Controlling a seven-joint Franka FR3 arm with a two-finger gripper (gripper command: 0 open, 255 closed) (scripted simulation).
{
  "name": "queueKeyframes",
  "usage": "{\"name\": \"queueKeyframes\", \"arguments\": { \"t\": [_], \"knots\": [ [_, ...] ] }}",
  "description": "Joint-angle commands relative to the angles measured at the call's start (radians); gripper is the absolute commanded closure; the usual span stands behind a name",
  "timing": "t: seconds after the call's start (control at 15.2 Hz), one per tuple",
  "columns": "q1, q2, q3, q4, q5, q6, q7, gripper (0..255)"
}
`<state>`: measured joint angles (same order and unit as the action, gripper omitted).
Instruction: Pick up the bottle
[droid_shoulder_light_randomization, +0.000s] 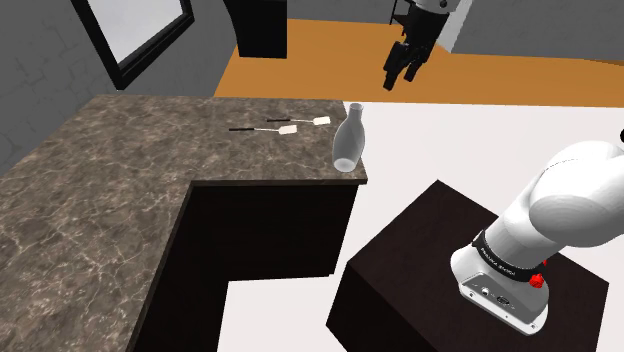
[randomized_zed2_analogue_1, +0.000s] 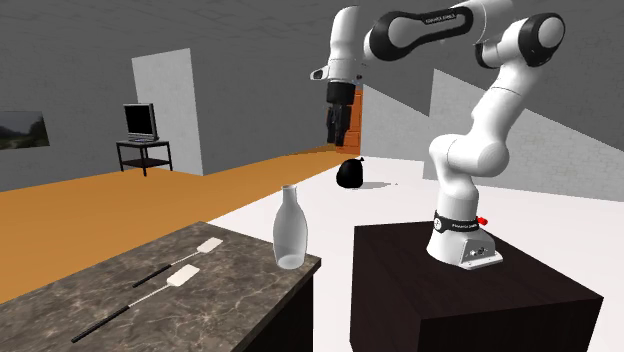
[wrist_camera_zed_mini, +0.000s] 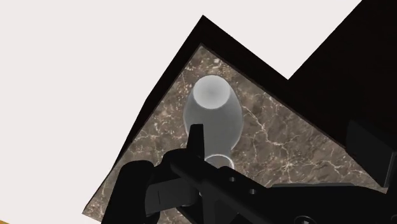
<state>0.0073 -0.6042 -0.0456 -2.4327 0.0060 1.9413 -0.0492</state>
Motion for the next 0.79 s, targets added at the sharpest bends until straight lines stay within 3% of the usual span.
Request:
{"name": "queueKeyframes", "arguments": {
  "t": [0.0,0.73],
  "knots": [
    [0.002,0.067,-0.006,0.001,-0.002,0.069,-0.014,0],
    [0.007,0.482,-0.051,0.138,0.012,0.352,-0.118,0]
  ]
}}
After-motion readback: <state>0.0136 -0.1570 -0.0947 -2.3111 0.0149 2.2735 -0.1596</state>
